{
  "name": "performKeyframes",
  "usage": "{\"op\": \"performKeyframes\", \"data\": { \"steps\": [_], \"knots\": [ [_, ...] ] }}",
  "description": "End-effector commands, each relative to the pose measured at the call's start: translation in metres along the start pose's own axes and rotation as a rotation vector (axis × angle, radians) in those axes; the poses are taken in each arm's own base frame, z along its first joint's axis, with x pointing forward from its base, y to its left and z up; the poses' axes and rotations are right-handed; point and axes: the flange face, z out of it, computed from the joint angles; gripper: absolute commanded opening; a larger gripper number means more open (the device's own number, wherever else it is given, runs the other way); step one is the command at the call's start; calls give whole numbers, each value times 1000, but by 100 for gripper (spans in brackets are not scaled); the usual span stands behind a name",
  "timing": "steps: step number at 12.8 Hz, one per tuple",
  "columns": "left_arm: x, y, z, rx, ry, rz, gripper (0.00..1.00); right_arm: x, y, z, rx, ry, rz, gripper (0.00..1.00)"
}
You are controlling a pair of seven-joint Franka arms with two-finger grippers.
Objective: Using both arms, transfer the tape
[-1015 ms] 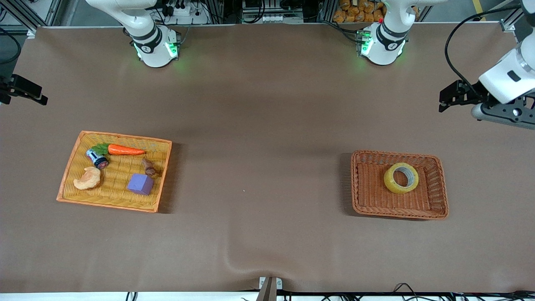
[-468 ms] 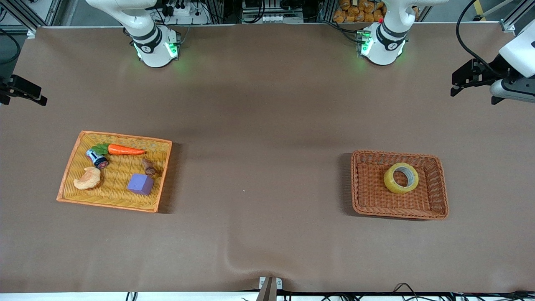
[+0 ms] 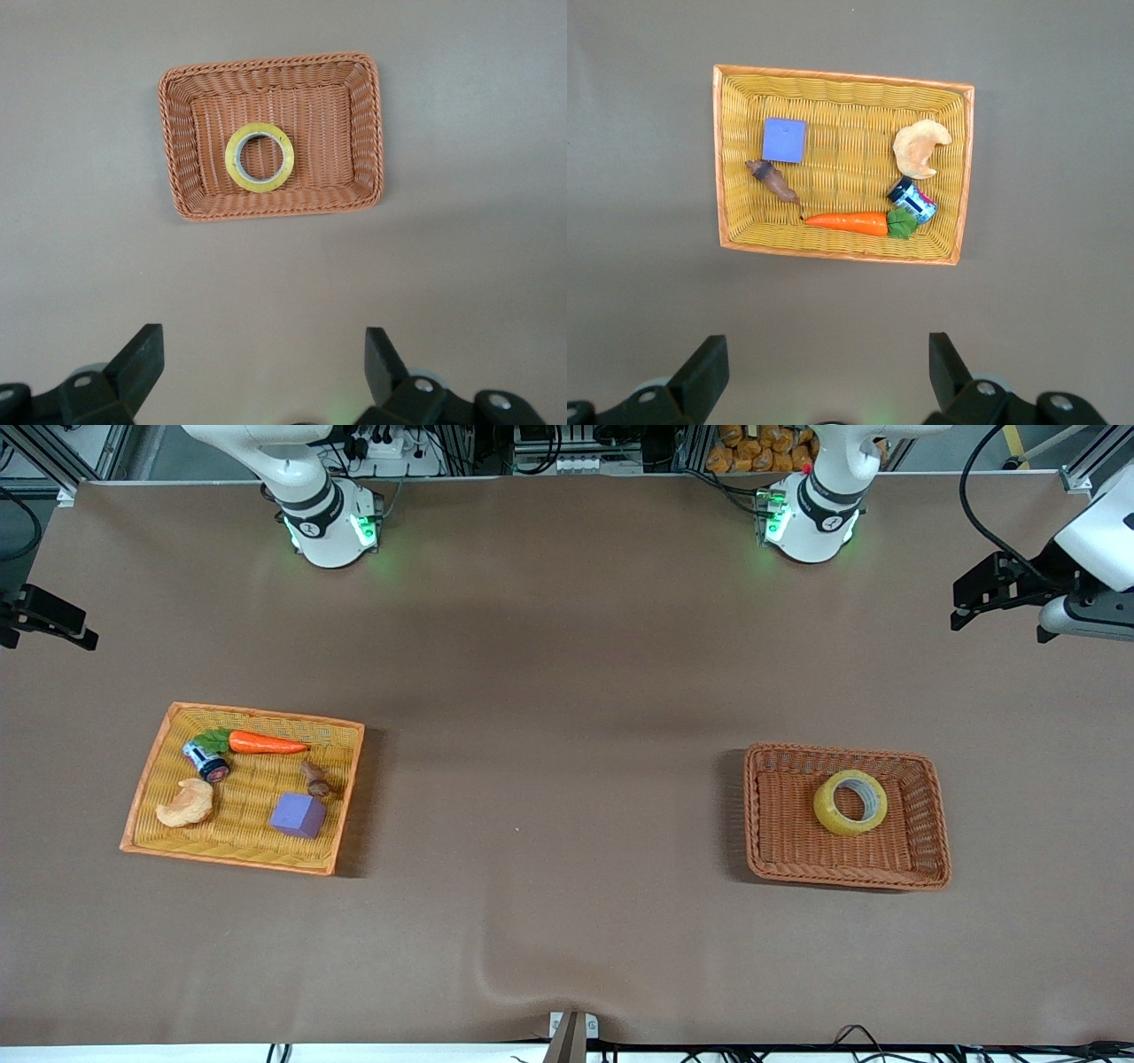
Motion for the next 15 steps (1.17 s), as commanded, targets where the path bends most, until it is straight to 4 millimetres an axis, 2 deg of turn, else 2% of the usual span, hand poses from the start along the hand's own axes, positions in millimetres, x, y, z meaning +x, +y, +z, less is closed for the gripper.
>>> {"op": "performKeyframes", "data": {
  "steps": [1,8,12,15],
  "knots": [
    [-3,4,-6,-1,-4,-27,100,3,0,-6,-14,4,0,100],
    [-9,-14,-10,4,4,-72,100,4,0,-4,-14,1,-6,100],
    [-14,-13,-9,4,-1,-80,100,4,0,-5,-12,2,-6,100],
    [-14,-20,-8,2,-2,-95,100,4,0,-5,-12,2,-7,100]
  ]
}}
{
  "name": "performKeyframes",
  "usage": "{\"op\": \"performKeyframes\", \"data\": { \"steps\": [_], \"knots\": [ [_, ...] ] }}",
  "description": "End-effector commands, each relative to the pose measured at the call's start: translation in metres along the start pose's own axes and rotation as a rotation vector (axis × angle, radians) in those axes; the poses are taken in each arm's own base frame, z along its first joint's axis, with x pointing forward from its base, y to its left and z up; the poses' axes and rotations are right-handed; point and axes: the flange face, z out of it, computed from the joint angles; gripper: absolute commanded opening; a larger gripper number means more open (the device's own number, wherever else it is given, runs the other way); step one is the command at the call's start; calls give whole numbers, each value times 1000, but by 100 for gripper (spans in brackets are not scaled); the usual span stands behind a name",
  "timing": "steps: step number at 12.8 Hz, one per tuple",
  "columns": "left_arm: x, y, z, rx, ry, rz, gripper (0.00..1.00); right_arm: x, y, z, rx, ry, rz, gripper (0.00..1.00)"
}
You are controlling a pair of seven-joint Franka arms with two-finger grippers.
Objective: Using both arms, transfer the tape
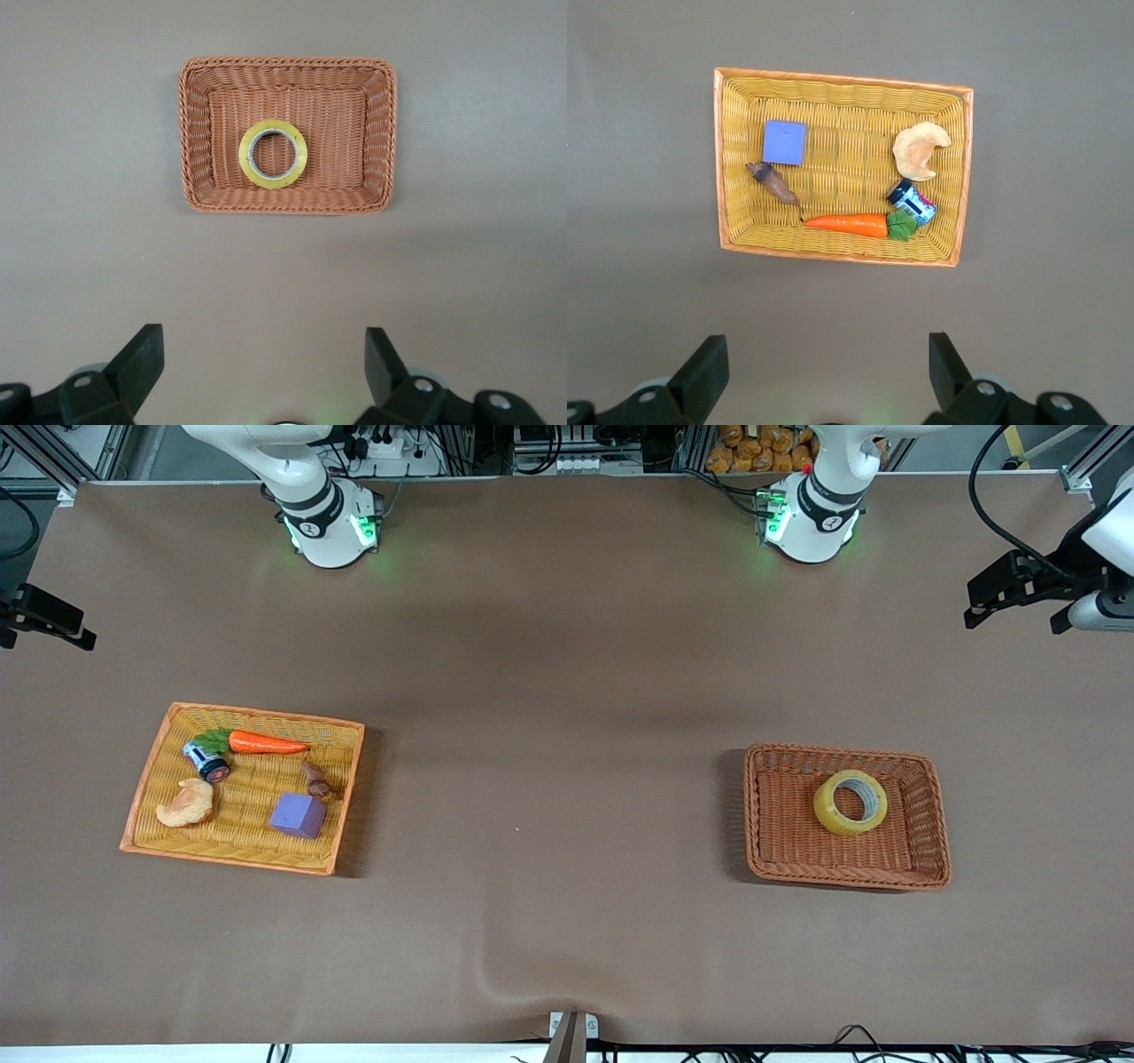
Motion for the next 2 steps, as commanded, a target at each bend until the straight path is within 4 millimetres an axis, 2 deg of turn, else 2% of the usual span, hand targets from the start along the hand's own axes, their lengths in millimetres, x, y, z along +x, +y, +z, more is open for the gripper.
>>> {"op": "performKeyframes", "data": {
  "steps": [1,2],
  "knots": [
    [-10,-2,-2,3,-7,-33,100,3,1,-3,-12,0,-6,100],
    [-11,0,-1,2,-10,-46,100,3,1,-3,-12,0,-6,100]
  ]
}}
